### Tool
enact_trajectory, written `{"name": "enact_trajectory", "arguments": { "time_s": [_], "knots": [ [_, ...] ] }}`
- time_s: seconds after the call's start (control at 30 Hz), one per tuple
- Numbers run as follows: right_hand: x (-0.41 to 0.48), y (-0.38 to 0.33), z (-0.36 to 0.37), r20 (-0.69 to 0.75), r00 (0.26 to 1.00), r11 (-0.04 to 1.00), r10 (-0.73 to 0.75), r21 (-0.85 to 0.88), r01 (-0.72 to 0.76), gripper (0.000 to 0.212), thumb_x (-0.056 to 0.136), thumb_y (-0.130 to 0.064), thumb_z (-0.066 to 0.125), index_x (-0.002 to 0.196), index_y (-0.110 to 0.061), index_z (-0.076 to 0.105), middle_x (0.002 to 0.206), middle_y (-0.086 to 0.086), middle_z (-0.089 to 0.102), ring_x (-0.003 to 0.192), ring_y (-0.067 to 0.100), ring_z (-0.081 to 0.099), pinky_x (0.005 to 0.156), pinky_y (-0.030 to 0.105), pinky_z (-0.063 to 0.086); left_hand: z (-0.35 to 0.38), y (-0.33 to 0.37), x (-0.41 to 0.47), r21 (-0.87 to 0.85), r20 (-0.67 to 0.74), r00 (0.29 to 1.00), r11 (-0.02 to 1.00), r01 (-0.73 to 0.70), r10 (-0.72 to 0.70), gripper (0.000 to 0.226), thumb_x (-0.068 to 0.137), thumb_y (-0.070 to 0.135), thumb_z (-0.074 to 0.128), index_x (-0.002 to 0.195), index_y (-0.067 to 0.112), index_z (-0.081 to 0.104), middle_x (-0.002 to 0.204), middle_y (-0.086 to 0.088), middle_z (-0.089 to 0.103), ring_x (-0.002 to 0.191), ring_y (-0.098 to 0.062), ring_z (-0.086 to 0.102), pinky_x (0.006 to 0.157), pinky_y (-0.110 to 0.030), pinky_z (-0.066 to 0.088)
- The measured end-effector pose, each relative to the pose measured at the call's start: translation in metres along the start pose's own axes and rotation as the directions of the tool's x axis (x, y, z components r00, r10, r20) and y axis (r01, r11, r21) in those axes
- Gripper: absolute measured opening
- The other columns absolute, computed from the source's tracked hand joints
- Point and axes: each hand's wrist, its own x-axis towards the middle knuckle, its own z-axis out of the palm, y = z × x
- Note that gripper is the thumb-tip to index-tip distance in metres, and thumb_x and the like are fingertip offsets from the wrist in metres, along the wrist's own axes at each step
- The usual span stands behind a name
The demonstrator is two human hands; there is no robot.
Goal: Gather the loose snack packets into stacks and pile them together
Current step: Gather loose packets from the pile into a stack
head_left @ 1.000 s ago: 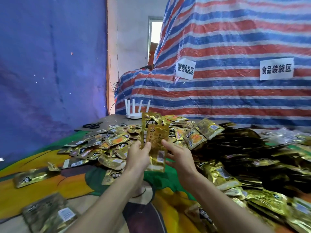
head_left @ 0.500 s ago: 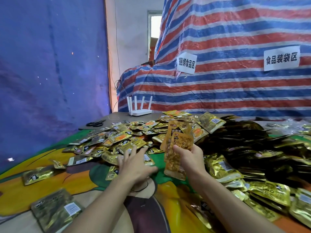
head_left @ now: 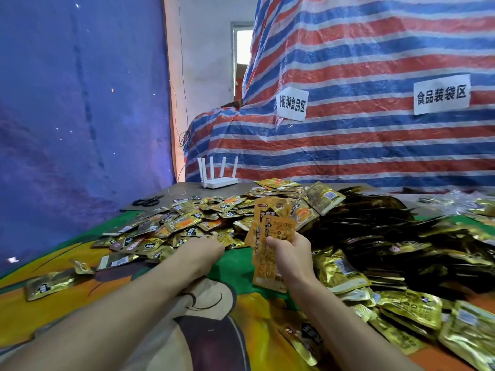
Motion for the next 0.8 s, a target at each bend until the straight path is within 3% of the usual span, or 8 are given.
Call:
{"name": "enact_trajectory", "arguments": {
  "time_s": [0.1, 0.17, 0.4, 0.5, 0.57, 0.63, 0.73, 0.8],
  "knots": [
    [-0.002, 0.0, 0.001, 0.034, 0.999, 1.0, 0.02, -0.015, -0.02, 0.019, 0.098, -0.009, 0.058, 0.101, -0.024, 0.069, 0.097, -0.004, 0.074, 0.091, 0.014, 0.069, 0.063, 0.027, 0.049, -0.004, 0.002, -0.001, -0.037, -0.095, 0.994, 0.998, 0.046, -0.049, 0.023, 0.091, -0.003, 0.049, 0.109, 0.005, 0.06, 0.113, -0.012, 0.057, 0.106, -0.032, 0.062, 0.074, -0.035, 0.044],
    [-0.002, -0.001, 0.0, 0.037, 0.998, 0.999, 0.041, -0.01, -0.041, 0.018, 0.097, -0.008, 0.058, 0.098, -0.022, 0.07, 0.096, -0.002, 0.075, 0.089, 0.015, 0.069, 0.063, 0.029, 0.05, -0.01, -0.002, -0.006, -0.242, -0.202, 0.964, 0.962, 0.123, -0.174, 0.012, 0.088, 0.004, 0.055, 0.098, 0.008, 0.061, 0.103, -0.014, 0.061, 0.098, -0.033, 0.063, 0.071, -0.036, 0.044],
    [0.003, -0.001, -0.002, 0.0, 0.986, 0.981, 0.164, 0.104, -0.164, 0.016, 0.092, -0.001, 0.06, 0.084, -0.01, 0.071, 0.079, 0.006, 0.075, 0.065, 0.017, 0.071, 0.043, 0.023, 0.051, -0.04, -0.023, -0.017, -0.763, -0.377, 0.733, 0.638, 0.101, -0.566, 0.015, 0.083, 0.006, 0.068, 0.073, 0.016, 0.063, 0.076, -0.004, 0.065, 0.077, -0.025, 0.06, 0.068, -0.033, 0.044],
    [0.007, -0.002, 0.001, 0.019, 0.966, 0.944, 0.259, 0.208, -0.257, 0.007, 0.092, -0.004, 0.064, 0.095, -0.003, 0.07, 0.092, 0.014, 0.075, 0.086, 0.03, 0.073, 0.075, 0.044, 0.062, -0.045, -0.025, -0.02, -0.875, -0.38, 0.64, 0.484, -0.015, -0.667, 0.022, 0.084, -0.002, 0.067, 0.072, 0.016, 0.06, 0.07, 0.004, 0.06, 0.068, -0.015, 0.057, 0.059, -0.027, 0.04],
    [0.007, -0.004, 0.002, 0.075, 0.946, 0.897, 0.315, 0.302, -0.323, 0.01, 0.093, -0.007, 0.063, 0.099, -0.001, 0.068, 0.093, 0.014, 0.073, 0.091, 0.033, 0.071, 0.091, 0.052, 0.057, -0.045, -0.018, -0.021, -0.938, -0.33, 0.57, 0.332, -0.104, -0.753, 0.026, 0.084, 0.0, 0.069, 0.07, 0.018, 0.058, 0.069, 0.004, 0.06, 0.064, -0.011, 0.055, 0.055, -0.023, 0.038],
    [0.006, -0.005, 0.002, 0.144, 0.933, 0.853, 0.33, 0.379, -0.36, 0.017, 0.095, -0.01, 0.06, 0.107, -0.001, 0.068, 0.101, 0.016, 0.072, 0.095, 0.033, 0.069, 0.087, 0.049, 0.057, -0.04, -0.005, -0.021, -0.976, -0.194, 0.569, 0.096, -0.197, -0.799, 0.025, 0.085, 0.0, 0.07, 0.074, 0.018, 0.058, 0.073, -0.001, 0.061, 0.065, -0.017, 0.056, 0.057, -0.025, 0.042],
    [0.007, -0.003, 0.003, 0.156, 0.942, 0.843, 0.298, 0.419, -0.336, 0.019, 0.098, -0.012, 0.057, 0.111, -0.002, 0.067, 0.108, 0.018, 0.071, 0.097, 0.032, 0.068, 0.09, 0.048, 0.056, -0.03, 0.022, -0.02, -0.888, 0.039, 0.689, -0.342, -0.309, -0.724, 0.029, 0.082, -0.012, 0.066, 0.091, 0.015, 0.06, 0.085, -0.009, 0.066, 0.074, -0.025, 0.061, 0.06, -0.034, 0.048],
    [0.008, -0.003, 0.002, 0.12, 0.953, 0.858, 0.279, 0.414, -0.304, 0.017, 0.098, -0.013, 0.058, 0.106, -0.002, 0.069, 0.103, 0.016, 0.073, 0.096, 0.031, 0.069, 0.097, 0.052, 0.053, -0.025, 0.034, -0.021, -0.778, 0.097, 0.774, -0.532, -0.333, -0.626, 0.04, 0.08, -0.021, 0.061, 0.099, 0.015, 0.059, 0.092, -0.011, 0.068, 0.074, -0.021, 0.066, 0.059, -0.031, 0.052]
  ]
}}
